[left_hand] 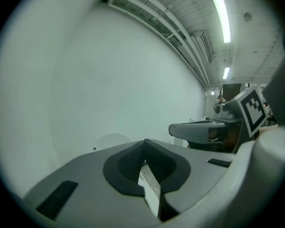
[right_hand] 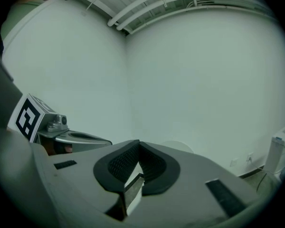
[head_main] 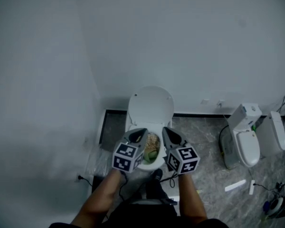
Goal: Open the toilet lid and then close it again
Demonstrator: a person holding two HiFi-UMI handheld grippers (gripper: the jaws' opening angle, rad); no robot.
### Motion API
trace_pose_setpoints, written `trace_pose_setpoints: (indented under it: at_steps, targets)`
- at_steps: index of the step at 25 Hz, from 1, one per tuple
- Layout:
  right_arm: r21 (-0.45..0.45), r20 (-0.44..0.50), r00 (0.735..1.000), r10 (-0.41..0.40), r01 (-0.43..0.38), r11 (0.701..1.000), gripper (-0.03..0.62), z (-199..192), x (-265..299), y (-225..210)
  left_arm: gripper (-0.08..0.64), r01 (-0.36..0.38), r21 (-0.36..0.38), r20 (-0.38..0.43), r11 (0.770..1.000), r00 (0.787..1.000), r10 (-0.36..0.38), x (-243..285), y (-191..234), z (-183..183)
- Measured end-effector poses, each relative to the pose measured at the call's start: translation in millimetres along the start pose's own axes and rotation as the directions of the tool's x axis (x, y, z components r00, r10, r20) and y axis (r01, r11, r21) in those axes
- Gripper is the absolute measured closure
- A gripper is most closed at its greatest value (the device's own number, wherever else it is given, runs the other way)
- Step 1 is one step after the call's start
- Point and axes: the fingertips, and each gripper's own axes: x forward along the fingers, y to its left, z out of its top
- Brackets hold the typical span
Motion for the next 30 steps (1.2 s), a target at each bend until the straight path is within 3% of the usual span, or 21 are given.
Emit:
trace_pose_setpoints:
  at_steps: [9, 20, 30]
  targets:
    - [-0.031, 0.035, 0.999, 0.022, -0.021, 0.999, 0.584, 14.4, -34.4, 24.8, 0.554, 0.017, 0.036, 0.046, 0.999, 0.999, -0.019, -32.0, -33.0, 26.1]
    - [-0.079, 0.066, 0.991, 0.121, -0.116, 0.990, 0.586, 37.2, -53.4, 30.5, 0.554, -0.063, 0.033, 0.087, 0.997, 0.994, 0.060, -35.7, -46.4, 46.3]
    - [-0.068, 0.071, 0.981, 0.181, -0.177, 0.982, 0.586, 40.6, -85.4, 17.2, 0.554, -0.108, 0.024, 0.086, 0.994, 0.991, 0.106, -33.5, -78.3, 48.2]
